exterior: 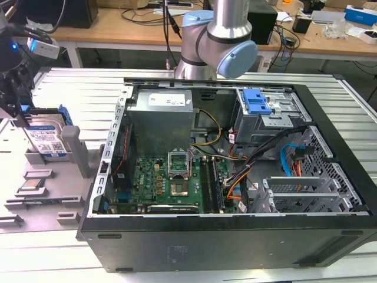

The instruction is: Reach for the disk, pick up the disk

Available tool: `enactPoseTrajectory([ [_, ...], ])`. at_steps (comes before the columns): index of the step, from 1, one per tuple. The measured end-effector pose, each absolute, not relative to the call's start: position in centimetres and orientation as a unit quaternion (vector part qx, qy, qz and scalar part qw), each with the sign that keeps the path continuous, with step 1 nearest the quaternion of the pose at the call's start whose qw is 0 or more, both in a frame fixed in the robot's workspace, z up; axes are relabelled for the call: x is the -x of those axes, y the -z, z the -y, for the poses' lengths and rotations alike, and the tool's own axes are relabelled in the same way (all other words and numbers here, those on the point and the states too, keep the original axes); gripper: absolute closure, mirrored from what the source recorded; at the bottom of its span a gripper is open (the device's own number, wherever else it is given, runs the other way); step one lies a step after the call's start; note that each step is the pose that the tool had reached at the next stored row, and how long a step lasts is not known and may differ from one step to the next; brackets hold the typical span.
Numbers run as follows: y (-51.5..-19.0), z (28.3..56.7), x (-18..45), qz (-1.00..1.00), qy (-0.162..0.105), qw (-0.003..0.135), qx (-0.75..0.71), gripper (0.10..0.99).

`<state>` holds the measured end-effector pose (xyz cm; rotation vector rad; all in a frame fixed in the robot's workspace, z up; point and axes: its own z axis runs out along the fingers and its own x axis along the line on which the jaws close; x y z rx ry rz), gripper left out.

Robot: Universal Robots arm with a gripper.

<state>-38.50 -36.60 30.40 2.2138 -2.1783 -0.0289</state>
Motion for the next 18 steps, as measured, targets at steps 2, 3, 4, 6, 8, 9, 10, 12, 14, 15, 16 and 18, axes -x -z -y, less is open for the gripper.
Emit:
enactPoseTrajectory([
  [2,-30.1,36.6,38.5,0.701,0.009,0.018,-0.713,0.604],
  [3,-30.0,36.6,38.5,0.701,0.009,0.018,-0.713,0.604],
  [4,-30.0,36.6,38.5,0.701,0.009,0.018,-0.713,0.604],
  [6,-29.8,36.6,38.5,0.701,0.009,0.018,-0.713,0.604],
  [8,-29.7,36.6,38.5,0.701,0.009,0.018,-0.713,0.604],
  [9,-29.6,36.6,38.5,0.701,0.009,0.018,-0.713,0.604],
  [10,-29.5,36.6,38.5,0.701,0.009,0.018,-0.713,0.604],
  [12,-29.5,36.6,38.5,0.701,0.009,0.018,-0.713,0.604],
  [14,-29.4,36.6,38.5,0.701,0.009,0.018,-0.713,0.604],
  [15,-29.3,36.6,38.5,0.701,0.009,0.018,-0.713,0.604],
  [16,-29.2,36.6,38.5,0.701,0.009,0.018,-0.713,0.604],
  [18,-29.1,36.6,38.5,0.701,0.009,0.019,-0.713,0.604],
])
